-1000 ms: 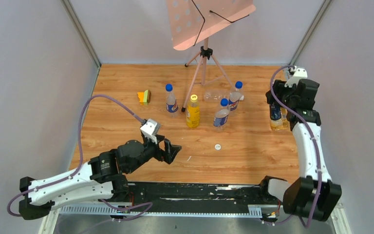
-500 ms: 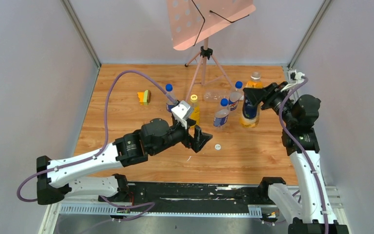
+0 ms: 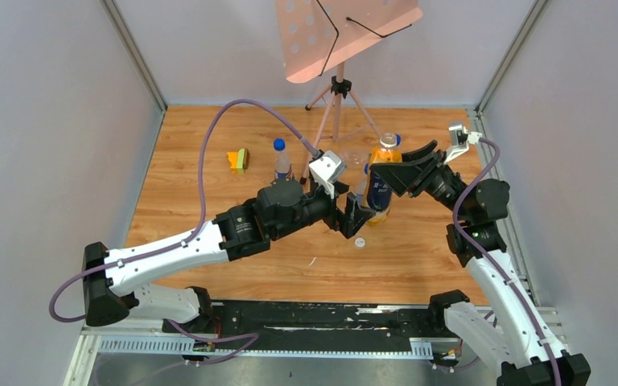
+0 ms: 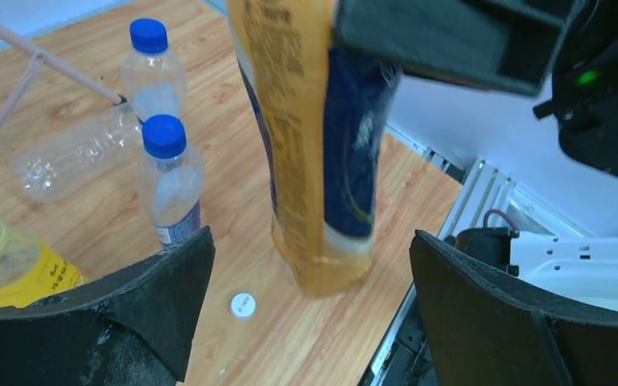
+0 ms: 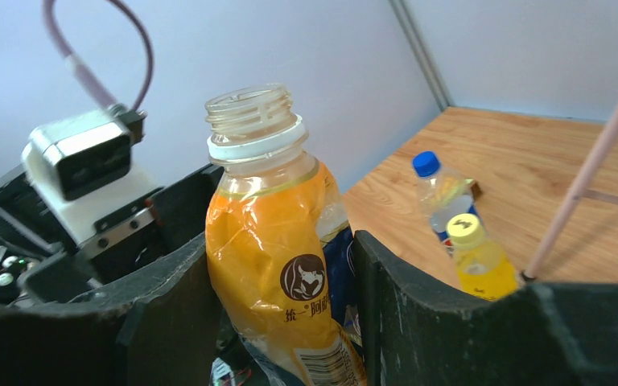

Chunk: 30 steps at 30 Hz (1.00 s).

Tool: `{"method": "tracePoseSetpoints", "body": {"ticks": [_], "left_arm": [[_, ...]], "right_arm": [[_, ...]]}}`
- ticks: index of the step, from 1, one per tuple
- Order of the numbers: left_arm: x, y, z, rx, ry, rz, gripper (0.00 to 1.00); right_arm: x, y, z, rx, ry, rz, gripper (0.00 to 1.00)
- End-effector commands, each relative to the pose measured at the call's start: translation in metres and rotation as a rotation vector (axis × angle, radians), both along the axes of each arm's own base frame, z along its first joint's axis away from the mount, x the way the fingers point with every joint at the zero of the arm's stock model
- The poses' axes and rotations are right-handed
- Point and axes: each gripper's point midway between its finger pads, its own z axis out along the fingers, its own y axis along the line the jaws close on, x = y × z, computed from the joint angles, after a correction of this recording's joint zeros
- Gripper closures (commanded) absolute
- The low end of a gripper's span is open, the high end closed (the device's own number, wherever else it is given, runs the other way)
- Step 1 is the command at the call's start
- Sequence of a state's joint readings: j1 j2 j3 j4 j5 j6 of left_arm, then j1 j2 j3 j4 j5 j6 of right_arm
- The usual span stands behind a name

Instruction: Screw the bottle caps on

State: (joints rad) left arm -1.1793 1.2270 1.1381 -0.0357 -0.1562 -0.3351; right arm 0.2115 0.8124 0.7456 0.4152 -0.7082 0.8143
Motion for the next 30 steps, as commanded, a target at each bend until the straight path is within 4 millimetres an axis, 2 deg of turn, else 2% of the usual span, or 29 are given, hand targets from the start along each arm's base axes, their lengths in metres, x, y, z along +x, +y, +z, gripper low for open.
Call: {"method": "tracePoseSetpoints", "body": {"ticks": [1, 10, 18, 30], "left_arm": [[0.003, -0.007, 0.047, -0.155, -0.045, -0.036, 0.04], [0.004, -0.011, 0.049, -0.181, -0.051, -0.085, 0.09], [-0.009, -0.019, 0.054, -0.201, -0.075, -0.186, 0.12], [-0.003, -0.021, 0.056, -0.242, -0.053, -0.174, 0.23]], "right_arm": [[-0.028, 0.007, 0.024, 0.098, -0.085, 0.088, 0.68], [-0.047, 0.019, 0.029, 0.13, -0.096, 0.187, 0.67], [-0.056, 0.028, 0.027, 0.162, -0.079, 0.275, 0.66], [-0.064, 0.05, 0.026, 0.163, -0.079, 0.331, 0.66]]}}
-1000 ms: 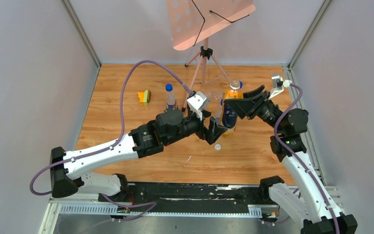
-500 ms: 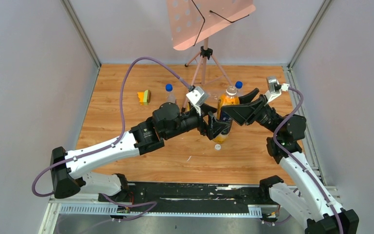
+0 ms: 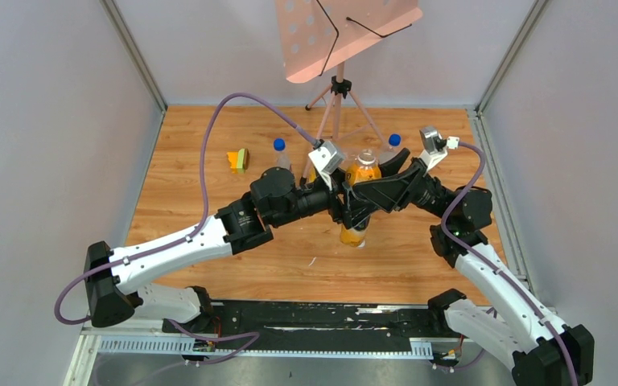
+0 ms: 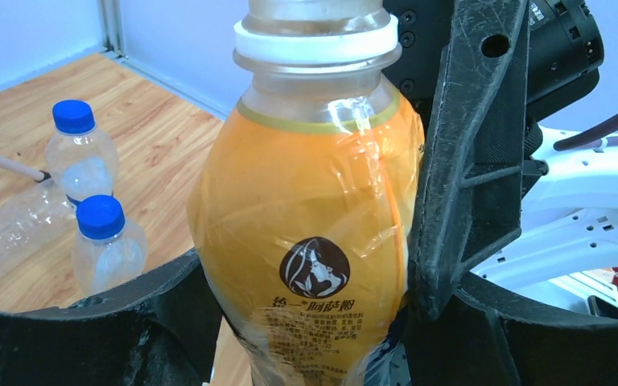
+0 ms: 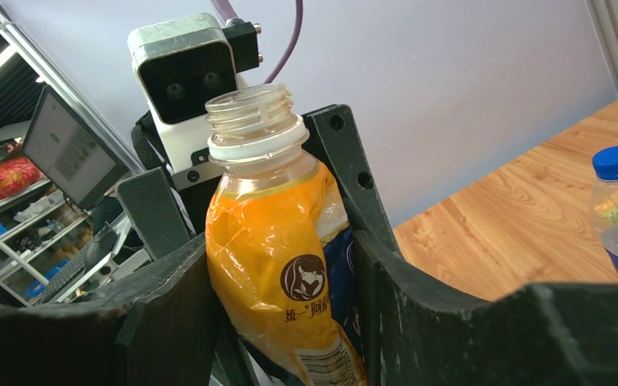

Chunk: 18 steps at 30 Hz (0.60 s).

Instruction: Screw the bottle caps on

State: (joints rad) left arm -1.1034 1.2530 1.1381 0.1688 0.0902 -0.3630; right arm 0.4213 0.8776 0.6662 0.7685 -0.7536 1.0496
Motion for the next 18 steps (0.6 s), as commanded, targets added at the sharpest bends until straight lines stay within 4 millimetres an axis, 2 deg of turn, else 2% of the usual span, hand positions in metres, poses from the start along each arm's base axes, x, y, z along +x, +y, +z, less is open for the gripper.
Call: {"method": "tracePoseSetpoints", "body": {"ticks": [1, 8, 15, 18], "left_arm": [[0.002, -0.002, 0.015, -0.067, -0.004, -0.001, 0.26], [0.003, 0.005, 0.006, -0.093, 0.024, 0.025, 0.38], [0.006, 0.016, -0.003, -0.074, 0.023, 0.063, 0.57], [0.008, 0.023, -0.005, -0.061, 0.014, 0.084, 0.59]], "right_arm": [[-0.006, 0.001, 0.013, 0.032, -0.067, -0.008, 0.66], [-0.004, -0.004, 0.017, 0.054, -0.08, -0.057, 0.66], [-0.002, -0.005, 0.014, 0.047, -0.077, -0.081, 0.61], [0.0, -0.005, 0.013, 0.039, -0.077, -0.089, 0.55]]}}
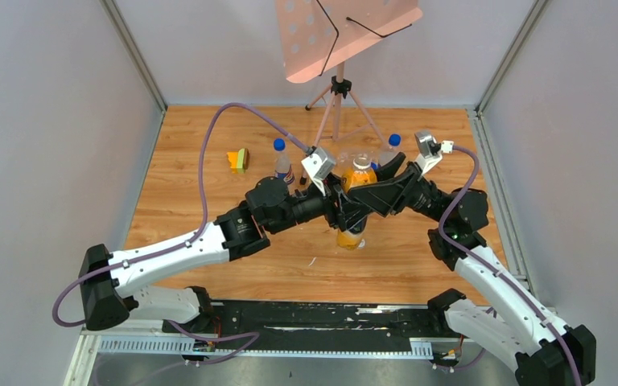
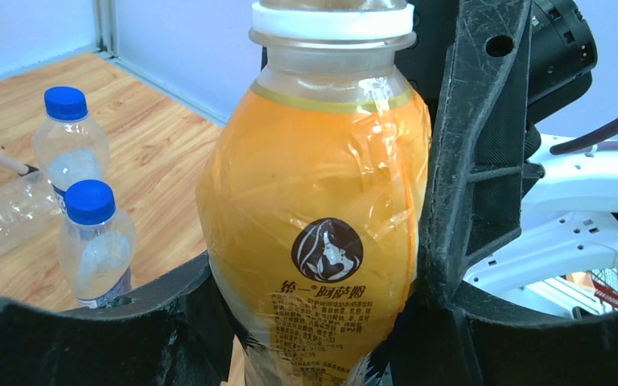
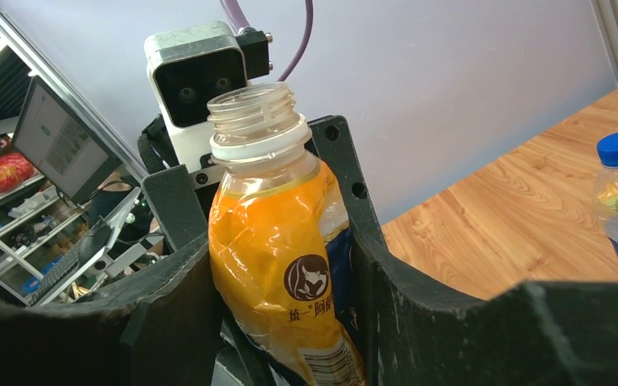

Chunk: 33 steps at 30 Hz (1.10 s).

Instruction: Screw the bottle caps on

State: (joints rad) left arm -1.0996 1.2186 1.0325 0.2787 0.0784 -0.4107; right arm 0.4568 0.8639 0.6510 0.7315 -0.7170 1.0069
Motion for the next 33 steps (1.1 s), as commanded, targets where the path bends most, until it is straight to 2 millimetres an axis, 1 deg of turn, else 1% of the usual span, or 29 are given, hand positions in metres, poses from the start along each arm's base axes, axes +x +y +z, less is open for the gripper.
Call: {"method": "tracePoseSetpoints", "body": {"ticks": [1, 2, 5, 6, 7, 8, 9, 10, 11, 12, 13, 14, 15, 16, 17, 19, 20, 21, 22, 23, 24, 25, 27, 28, 29, 30, 31, 32, 33], "left_arm": [[0.009, 0.019, 0.001, 0.015, -0.015, 0.078, 0.6], [0.01, 0.023, 0.001, 0.02, -0.02, 0.088, 0.6], [0.012, 0.034, -0.011, 0.082, -0.037, 0.116, 0.61], [0.013, 0.039, -0.017, 0.105, -0.035, 0.136, 0.61], [0.014, 0.045, -0.018, 0.118, -0.048, 0.146, 0.61], [0.016, 0.049, -0.03, 0.154, -0.041, 0.163, 0.61], [0.016, 0.054, -0.031, 0.163, -0.051, 0.171, 0.62], [0.016, 0.058, -0.042, 0.192, -0.045, 0.18, 0.62], [0.015, 0.063, -0.043, 0.196, -0.055, 0.183, 0.62], [0.014, 0.066, -0.053, 0.222, -0.05, 0.181, 0.62], [0.012, 0.07, -0.054, 0.225, -0.061, 0.182, 0.62], [0.01, 0.072, -0.064, 0.25, -0.056, 0.177, 0.62], [0.008, 0.076, -0.064, 0.251, -0.066, 0.174, 0.62], [0.006, 0.079, -0.074, 0.275, -0.063, 0.165, 0.63], [0.003, 0.083, -0.074, 0.271, -0.07, 0.161, 0.63], [-0.003, 0.089, -0.091, 0.29, -0.064, 0.146, 0.63], [-0.006, 0.09, -0.093, 0.285, -0.064, 0.134, 0.63], [-0.01, 0.094, -0.099, 0.286, -0.062, 0.121, 0.63], [-0.012, 0.095, -0.101, 0.278, -0.063, 0.116, 0.63], [-0.015, 0.099, -0.106, 0.277, -0.062, 0.112, 0.63], [-0.016, 0.1, -0.106, 0.27, -0.064, 0.112, 0.63], [-0.019, 0.104, -0.11, 0.269, -0.064, 0.111, 0.63], [-0.02, 0.108, -0.115, 0.27, -0.066, 0.116, 0.62], [-0.02, 0.111, -0.114, 0.266, -0.073, 0.12, 0.62], [-0.02, 0.113, -0.118, 0.28, -0.071, 0.125, 0.62], [-0.02, 0.115, -0.119, 0.284, -0.078, 0.129, 0.61], [-0.018, 0.118, -0.123, 0.301, -0.074, 0.144, 0.61], [-0.017, 0.12, -0.123, 0.304, -0.08, 0.154, 0.6], [-0.016, 0.125, -0.131, 0.337, -0.071, 0.167, 0.59]], "right_arm": [[0.002, -0.01, 0.018, 0.038, -0.08, -0.079, 0.49], [0.003, -0.01, 0.017, 0.025, -0.074, -0.087, 0.44], [0.007, -0.01, 0.01, -0.021, -0.055, -0.113, 0.33], [0.008, -0.01, 0.006, -0.039, -0.043, -0.121, 0.27], [0.01, -0.01, 0.002, -0.061, -0.024, -0.132, 0.22], [0.011, -0.01, -0.002, -0.086, -0.013, -0.142, 0.17], [0.013, -0.011, -0.007, -0.115, 0.01, -0.151, 0.11], [0.015, -0.011, -0.018, -0.156, 0.05, -0.156, 0.07], [0.016, -0.011, -0.024, -0.188, 0.071, -0.162, 0.01], [0.017, -0.012, -0.031, -0.22, 0.1, -0.172, 0.0], [0.02, -0.013, -0.039, -0.251, 0.138, -0.186, 0.0], [0.023, -0.015, -0.047, -0.281, 0.183, -0.204, 0.0], [0.025, -0.018, -0.059, -0.321, 0.239, -0.222, 0.0], [0.026, -0.02, -0.067, -0.353, 0.283, -0.241, 0.0], [0.029, -0.024, -0.075, -0.378, 0.325, -0.271, 0.0], [0.037, -0.035, -0.085, -0.376, 0.415, -0.357, 0.0], [0.037, -0.04, -0.087, -0.367, 0.426, -0.391, 0.0], [0.034, -0.044, -0.087, -0.368, 0.407, -0.404, 0.0], [0.028, -0.048, -0.087, -0.371, 0.366, -0.413, 0.0], [0.024, -0.054, -0.092, -0.367, 0.342, -0.432, 0.0], [0.02, -0.06, -0.102, -0.348, 0.361, -0.461, 0.0], [0.017, -0.066, -0.107, -0.324, 0.359, -0.483, 0.0], [0.008, -0.067, -0.114, -0.308, 0.252, -0.473, 0.0], [0.004, -0.068, -0.117, -0.307, 0.225, -0.469, 0.0], [0.004, -0.069, -0.121, -0.319, 0.214, -0.474, 0.0], [0.005, -0.07, -0.127, -0.345, 0.219, -0.48, 0.0], [0.008, -0.071, -0.136, -0.39, 0.241, -0.491, 0.0], [0.013, -0.073, -0.146, -0.442, 0.282, -0.509, 0.0], [0.019, -0.075, -0.158, -0.507, 0.333, -0.519, 0.0]]}}
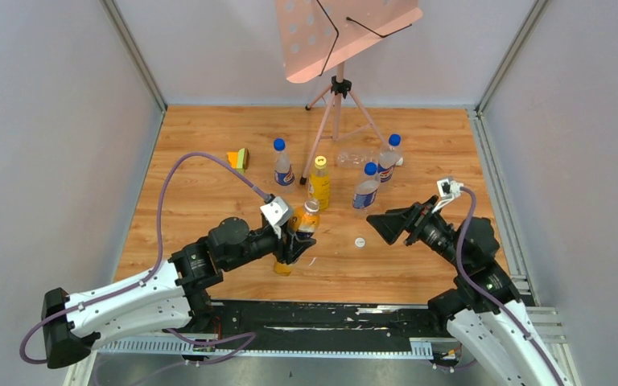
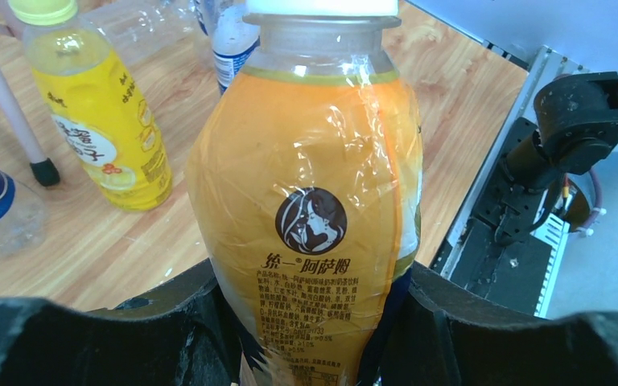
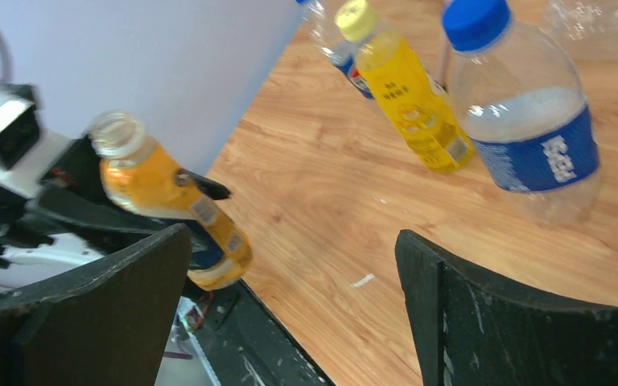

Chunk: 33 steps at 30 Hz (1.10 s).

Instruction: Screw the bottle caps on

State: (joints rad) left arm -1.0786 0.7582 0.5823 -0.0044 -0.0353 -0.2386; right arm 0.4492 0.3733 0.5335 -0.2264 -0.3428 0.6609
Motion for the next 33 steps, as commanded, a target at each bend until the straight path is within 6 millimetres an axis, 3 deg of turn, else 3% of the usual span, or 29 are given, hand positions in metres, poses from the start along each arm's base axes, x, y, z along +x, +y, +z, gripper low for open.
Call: {"method": "tracePoseSetpoints", "body": {"ticks": [1, 8, 16, 21, 33], "left_arm": [[0.006, 0.011, -0.001, 0.033, -0.046, 0.04, 0.58], [0.011, 0.029, -0.02, 0.1, -0.01, 0.118, 0.55], [0.007, 0.037, -0.02, 0.075, 0.01, 0.132, 0.55], [0.005, 0.043, -0.021, 0.062, 0.004, 0.139, 0.6], [0.002, 0.049, -0.035, 0.072, 0.029, 0.149, 0.58]], "right_arm": [[0.023, -0.009, -0.042, -0.207, 0.147, -0.073, 0.0], [0.033, -0.011, -0.132, -0.473, 0.503, -0.136, 0.1], [0.039, -0.014, -0.194, -0.731, 0.606, -0.281, 0.25], [0.051, -0.006, -0.211, -0.796, 0.596, -0.309, 0.32], [0.061, 0.022, -0.234, -0.888, 0.583, -0.276, 0.46]]}}
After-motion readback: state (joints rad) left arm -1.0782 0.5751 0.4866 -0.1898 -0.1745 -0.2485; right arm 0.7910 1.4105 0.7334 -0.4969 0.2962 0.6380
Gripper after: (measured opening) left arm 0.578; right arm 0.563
